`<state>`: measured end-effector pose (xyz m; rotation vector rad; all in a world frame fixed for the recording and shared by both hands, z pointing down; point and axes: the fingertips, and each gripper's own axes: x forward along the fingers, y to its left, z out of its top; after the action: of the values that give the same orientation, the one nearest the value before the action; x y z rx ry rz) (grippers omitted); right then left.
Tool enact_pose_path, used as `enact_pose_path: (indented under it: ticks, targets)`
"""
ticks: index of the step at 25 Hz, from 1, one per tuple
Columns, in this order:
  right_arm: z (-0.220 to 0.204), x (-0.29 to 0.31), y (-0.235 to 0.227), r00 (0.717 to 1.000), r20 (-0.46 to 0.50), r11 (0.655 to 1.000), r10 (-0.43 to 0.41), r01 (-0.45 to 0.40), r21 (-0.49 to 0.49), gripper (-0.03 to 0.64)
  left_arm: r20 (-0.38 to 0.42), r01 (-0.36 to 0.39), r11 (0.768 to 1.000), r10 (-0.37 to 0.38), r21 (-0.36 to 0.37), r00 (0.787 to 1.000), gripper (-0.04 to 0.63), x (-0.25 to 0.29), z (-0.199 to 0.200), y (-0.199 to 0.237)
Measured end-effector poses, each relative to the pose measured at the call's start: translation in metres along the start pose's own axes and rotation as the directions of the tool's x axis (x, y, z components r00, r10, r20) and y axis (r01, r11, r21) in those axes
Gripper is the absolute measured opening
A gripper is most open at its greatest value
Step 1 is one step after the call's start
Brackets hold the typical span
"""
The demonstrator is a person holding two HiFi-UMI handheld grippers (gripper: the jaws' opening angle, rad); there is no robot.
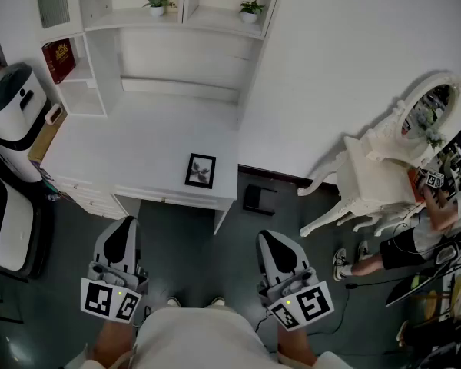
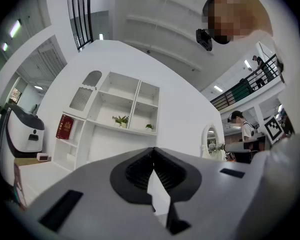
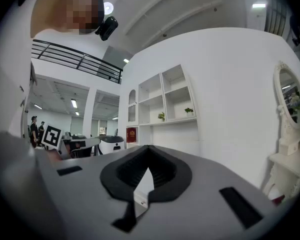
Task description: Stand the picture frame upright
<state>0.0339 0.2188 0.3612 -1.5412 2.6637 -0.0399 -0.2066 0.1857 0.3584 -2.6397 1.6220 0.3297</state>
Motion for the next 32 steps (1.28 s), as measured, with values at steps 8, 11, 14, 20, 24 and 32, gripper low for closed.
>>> enact_pose_path:
  ticks: [8, 11, 14, 20, 24, 32]
  targets:
    - [-0.007, -0.013, -0.011, 1.0, -0.018, 1.0, 0.002, -0.002, 0.015, 0.009, -0.012, -0.013, 1.0, 0.012, -0.004, 1.0, 0.017, -0.002, -0.006, -0.018]
    - [-0.012, -0.017, -0.014, 0.999, -0.032, 1.0, 0.008, -0.008, 0.019, 0.009, -0.017, -0.018, 1.0, 0.018, -0.013, 1.0, 0.017, -0.004, -0.009, -0.023]
    - [-0.016, -0.02, -0.016, 0.999, -0.034, 0.999, 0.024, -0.022, 0.043, 0.009, -0.018, -0.022, 0.999, 0.022, -0.025, 1.0, 0.017, -0.007, -0.013, -0.026]
    - [-0.009, -0.025, -0.028, 0.998, 0.013, 0.993, 0.057, -0.058, 0.105, 0.055, 0.017, -0.044, 0.998, 0.045, -0.048, 0.999, 0.02, -0.007, -0.011, -0.025]
    - [-0.005, -0.028, -0.041, 0.998, 0.027, 0.993, 0.064, -0.067, 0.102, 0.26, -0.016, -0.061, 0.996, 0.06, -0.071, 0.998, 0.137, -0.003, -0.021, -0.02]
    - [-0.02, -0.031, -0.062, 0.995, -0.018, 0.987, 0.1, -0.096, 0.13, 0.431, -0.133, -0.059, 0.997, 0.051, -0.053, 0.99, 0.479, 0.013, -0.053, -0.038]
